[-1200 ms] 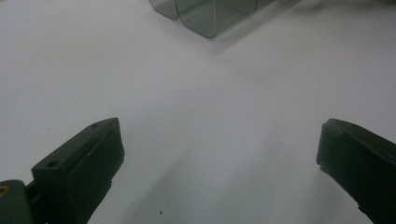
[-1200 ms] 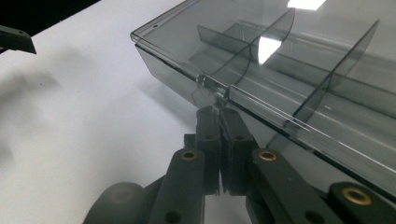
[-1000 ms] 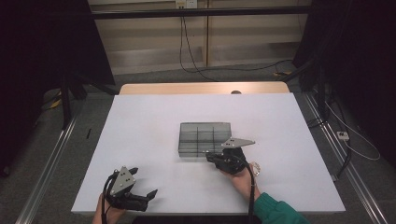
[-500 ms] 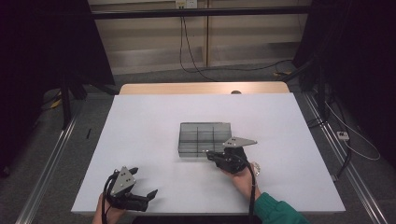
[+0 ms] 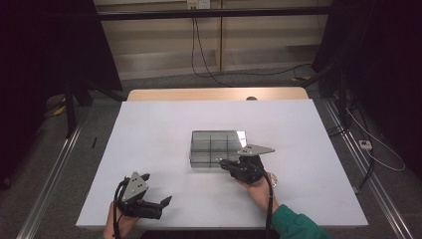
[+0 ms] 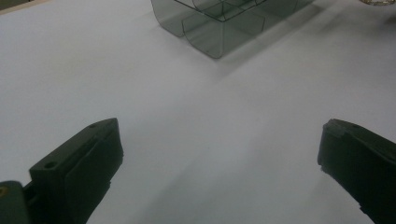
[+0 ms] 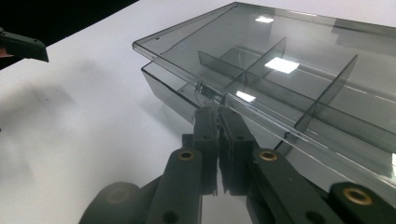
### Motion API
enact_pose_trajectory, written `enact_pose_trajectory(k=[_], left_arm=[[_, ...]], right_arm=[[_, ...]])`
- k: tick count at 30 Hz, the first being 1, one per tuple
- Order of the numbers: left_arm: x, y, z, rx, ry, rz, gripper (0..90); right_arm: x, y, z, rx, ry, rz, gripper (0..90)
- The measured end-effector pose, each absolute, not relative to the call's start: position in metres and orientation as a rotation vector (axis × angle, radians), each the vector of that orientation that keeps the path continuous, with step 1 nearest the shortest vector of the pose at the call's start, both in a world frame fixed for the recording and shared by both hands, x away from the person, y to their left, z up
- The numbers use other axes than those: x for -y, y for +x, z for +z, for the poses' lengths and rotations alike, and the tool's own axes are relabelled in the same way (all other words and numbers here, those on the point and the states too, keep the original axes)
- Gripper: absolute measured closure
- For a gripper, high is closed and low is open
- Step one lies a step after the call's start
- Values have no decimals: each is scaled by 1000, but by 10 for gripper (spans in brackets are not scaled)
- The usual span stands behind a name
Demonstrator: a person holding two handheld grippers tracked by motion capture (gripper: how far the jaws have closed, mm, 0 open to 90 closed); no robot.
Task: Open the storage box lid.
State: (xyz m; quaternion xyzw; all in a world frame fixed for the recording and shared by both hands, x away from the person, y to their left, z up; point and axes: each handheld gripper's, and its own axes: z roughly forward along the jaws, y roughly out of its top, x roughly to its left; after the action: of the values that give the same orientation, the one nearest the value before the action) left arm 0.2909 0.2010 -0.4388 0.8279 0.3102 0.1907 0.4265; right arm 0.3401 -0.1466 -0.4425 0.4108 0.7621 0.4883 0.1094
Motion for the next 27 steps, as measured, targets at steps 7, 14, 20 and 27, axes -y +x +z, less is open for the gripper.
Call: enact_pose_trajectory(k=[7,14,20,27], left_arm=[[-188,299,-437,-777,2064,446,0],[-175,311,-435,-782,2074,423,33],[-166,322,-430,-785,2087,448,116],[-148,343,-423,-783,2120,469,196]], right_arm=[[147,341,-442,-2250,1202,1430,862],[147,341,-441,-2248,1204,1432,863],[147,341,-442,-2257,1195,1426,864],[147,340,-440,-2244,1192,1432,864]])
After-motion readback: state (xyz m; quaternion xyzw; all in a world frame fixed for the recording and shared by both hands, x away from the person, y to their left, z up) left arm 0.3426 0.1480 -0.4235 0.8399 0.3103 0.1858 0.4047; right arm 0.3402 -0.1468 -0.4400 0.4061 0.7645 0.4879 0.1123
